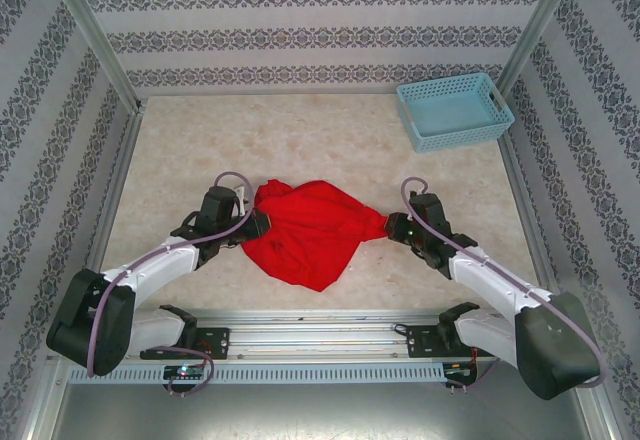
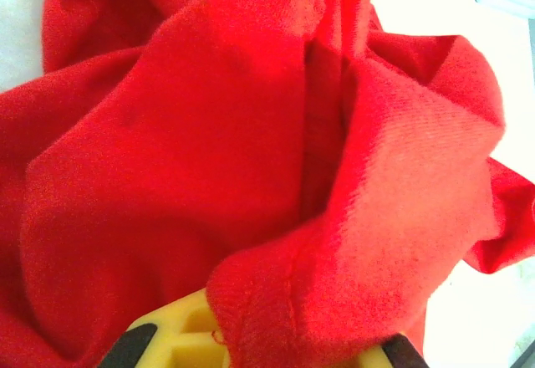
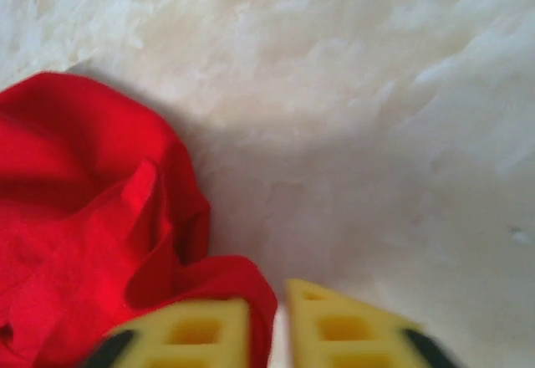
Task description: Fold the inside-out t-shirt
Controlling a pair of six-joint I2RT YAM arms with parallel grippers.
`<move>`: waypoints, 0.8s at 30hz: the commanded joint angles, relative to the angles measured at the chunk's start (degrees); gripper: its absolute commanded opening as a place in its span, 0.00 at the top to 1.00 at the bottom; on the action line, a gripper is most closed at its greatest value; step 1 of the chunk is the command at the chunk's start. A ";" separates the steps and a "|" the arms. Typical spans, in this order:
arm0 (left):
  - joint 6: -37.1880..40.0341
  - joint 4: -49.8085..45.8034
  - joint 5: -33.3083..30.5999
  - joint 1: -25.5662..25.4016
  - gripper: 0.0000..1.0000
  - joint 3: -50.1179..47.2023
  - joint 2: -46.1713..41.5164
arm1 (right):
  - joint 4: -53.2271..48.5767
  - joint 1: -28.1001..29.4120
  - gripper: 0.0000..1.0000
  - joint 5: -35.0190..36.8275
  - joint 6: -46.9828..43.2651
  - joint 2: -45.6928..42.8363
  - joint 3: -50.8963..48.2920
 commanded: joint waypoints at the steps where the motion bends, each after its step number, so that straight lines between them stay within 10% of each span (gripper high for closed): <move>1: 1.74 -0.29 2.04 0.00 1.00 1.49 -0.76 | -6.10 0.25 0.49 3.48 -5.77 -3.23 5.17; 6: 2.39 -0.73 1.97 -0.16 1.00 1.69 -0.67 | -5.01 2.39 0.17 0.18 -9.85 -3.96 6.34; 14: 1.86 -0.16 2.18 -0.12 1.00 1.98 -0.45 | -7.03 7.77 0.17 2.49 -9.60 13.74 13.60; 21: 2.72 -3.12 0.27 -0.14 1.00 2.64 -1.51 | -11.41 8.55 1.00 8.00 -10.50 20.26 18.07; 24: 4.60 -7.99 -4.50 0.18 1.00 3.73 -3.64 | -13.06 7.26 1.00 14.15 -10.67 10.82 15.21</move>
